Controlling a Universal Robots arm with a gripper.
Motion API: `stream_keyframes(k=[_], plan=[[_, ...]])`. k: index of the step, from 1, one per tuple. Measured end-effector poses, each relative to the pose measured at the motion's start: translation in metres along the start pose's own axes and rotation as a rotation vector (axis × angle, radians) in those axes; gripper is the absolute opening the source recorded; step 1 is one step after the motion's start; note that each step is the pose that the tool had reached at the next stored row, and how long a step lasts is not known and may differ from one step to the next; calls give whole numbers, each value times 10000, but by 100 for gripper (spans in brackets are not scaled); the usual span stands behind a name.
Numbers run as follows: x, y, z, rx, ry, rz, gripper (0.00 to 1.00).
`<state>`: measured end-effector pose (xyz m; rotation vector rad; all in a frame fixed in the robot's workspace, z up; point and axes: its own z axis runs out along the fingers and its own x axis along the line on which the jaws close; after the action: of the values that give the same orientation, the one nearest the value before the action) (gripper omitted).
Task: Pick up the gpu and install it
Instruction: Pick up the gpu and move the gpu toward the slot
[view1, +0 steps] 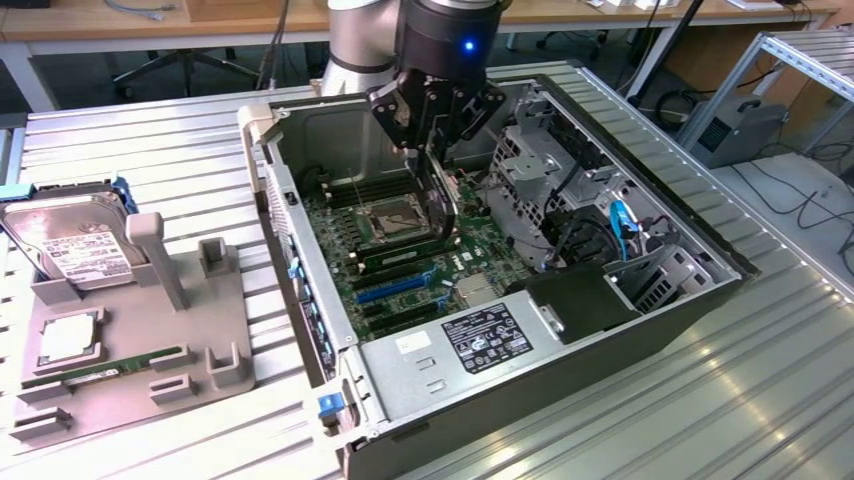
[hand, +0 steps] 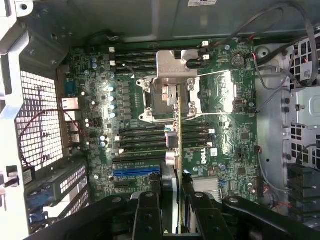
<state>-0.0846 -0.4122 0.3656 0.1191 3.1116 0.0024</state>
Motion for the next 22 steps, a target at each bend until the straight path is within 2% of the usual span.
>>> stream_keyframes(k=[22], plan=[[-81,7,55,0,0,1,27]])
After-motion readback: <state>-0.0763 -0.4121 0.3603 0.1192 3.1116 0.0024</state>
